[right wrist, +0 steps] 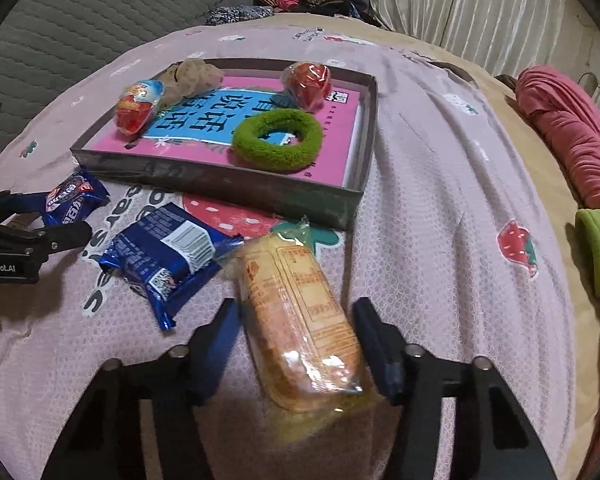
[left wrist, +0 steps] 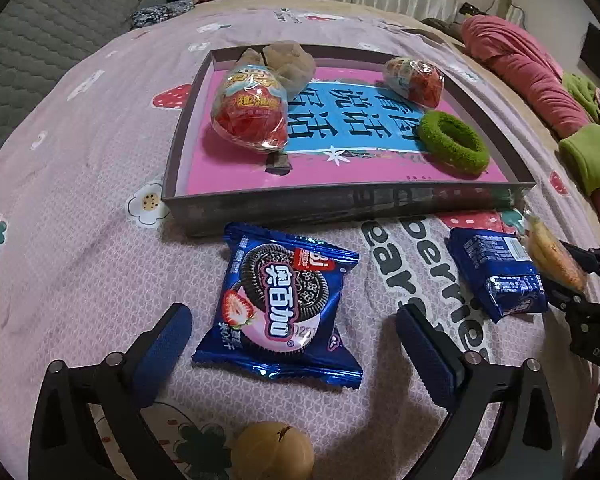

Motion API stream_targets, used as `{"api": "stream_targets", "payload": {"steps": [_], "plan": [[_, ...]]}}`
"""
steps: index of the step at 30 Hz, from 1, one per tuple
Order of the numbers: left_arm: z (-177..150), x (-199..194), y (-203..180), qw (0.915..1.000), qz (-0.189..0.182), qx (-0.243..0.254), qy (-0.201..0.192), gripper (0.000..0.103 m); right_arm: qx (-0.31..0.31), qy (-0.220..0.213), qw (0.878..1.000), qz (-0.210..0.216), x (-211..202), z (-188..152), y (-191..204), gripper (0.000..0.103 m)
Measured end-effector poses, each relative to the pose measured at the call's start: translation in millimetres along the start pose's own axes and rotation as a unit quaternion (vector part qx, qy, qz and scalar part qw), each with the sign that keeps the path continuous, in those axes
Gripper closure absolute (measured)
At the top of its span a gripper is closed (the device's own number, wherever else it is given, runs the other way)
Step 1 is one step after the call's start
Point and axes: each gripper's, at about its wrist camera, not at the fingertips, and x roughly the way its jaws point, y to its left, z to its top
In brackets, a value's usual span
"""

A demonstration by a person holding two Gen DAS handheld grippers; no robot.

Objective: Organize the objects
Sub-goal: 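Grasp the blue cookie pack with the left gripper while the right grasps the wrapped cake bar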

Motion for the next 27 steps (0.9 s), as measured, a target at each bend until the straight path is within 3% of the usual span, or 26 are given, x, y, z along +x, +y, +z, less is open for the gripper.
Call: {"api": "stream_targets", "payload": {"steps": [8, 14, 20, 27], "plan": [[2, -1, 0, 1.0, 0.004, 0.005, 0.001, 0.02, 0.002, -0.004, 1.0, 0.009, -2, -1, 4, 0.056], [2, -2, 3, 1.0, 0.004, 0.005, -0.001, 0.042, 0.009, -0.009, 1.0, 0.018, -6, -2, 5, 0.057], [3, -2, 5, 1.0, -0.005, 0.0, -0.006, 0.049, 0.02, -0.023, 0.999, 0.022, -13, -5, 4, 0.058], [0, -6, 7, 0.9999, -0.009, -0.009, -0.009, 0.049, 0.027, -0.034, 0.999, 0.023, -24, -9, 5, 0.058]]}}
